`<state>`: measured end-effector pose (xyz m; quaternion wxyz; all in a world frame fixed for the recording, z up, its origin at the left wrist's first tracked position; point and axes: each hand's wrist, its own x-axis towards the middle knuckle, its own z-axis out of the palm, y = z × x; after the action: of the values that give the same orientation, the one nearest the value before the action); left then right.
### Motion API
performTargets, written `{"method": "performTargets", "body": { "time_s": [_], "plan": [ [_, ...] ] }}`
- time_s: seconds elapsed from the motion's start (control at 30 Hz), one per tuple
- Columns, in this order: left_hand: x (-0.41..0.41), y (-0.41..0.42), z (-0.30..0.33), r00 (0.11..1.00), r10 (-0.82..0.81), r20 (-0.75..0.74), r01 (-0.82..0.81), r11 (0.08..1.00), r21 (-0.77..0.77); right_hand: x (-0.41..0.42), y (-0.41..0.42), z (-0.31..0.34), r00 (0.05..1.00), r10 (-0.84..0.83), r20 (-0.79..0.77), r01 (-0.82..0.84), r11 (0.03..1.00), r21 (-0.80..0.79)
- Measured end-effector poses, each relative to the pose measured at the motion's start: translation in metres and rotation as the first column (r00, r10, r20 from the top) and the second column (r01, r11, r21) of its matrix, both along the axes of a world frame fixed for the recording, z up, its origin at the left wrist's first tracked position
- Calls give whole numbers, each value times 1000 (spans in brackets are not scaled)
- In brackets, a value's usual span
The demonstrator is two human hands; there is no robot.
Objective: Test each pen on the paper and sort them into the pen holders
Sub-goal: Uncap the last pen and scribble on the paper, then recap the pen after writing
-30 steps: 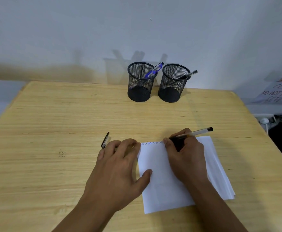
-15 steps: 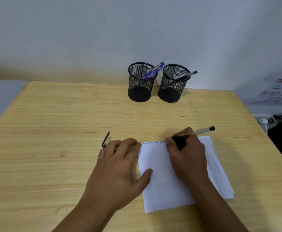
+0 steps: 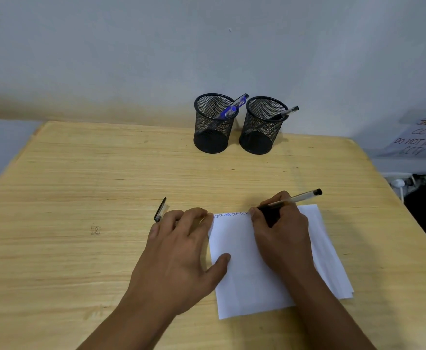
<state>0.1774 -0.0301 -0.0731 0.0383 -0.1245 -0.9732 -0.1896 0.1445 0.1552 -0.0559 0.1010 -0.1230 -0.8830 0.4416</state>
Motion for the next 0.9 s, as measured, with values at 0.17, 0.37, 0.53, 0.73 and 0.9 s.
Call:
{"method": "performTargets", "body": {
  "time_s": [0.17, 0.37, 0.53, 0.73, 0.9],
  "plan": [
    [0, 0, 0, 1000, 3, 3, -3, 1000, 6, 0, 1, 0, 1000, 3, 11, -3, 1000, -6],
    [1, 0, 1, 1000, -4, 0, 4, 1000, 7, 0, 8, -2, 997, -56, -59, 47, 988, -148],
    [1, 1, 5, 999, 2, 36, -1, 999, -37, -1, 16, -3, 997, -52, -61, 28, 941, -337],
    [1, 1, 5, 999, 1, 34, 1, 999, -51, -2, 29, 7, 987, -152, -60, 53, 642, -765],
    [2, -1, 8, 1000, -21, 13, 21, 999, 47, 19, 33, 21, 995, -86, -49, 29, 727, -686]
  ]
}}
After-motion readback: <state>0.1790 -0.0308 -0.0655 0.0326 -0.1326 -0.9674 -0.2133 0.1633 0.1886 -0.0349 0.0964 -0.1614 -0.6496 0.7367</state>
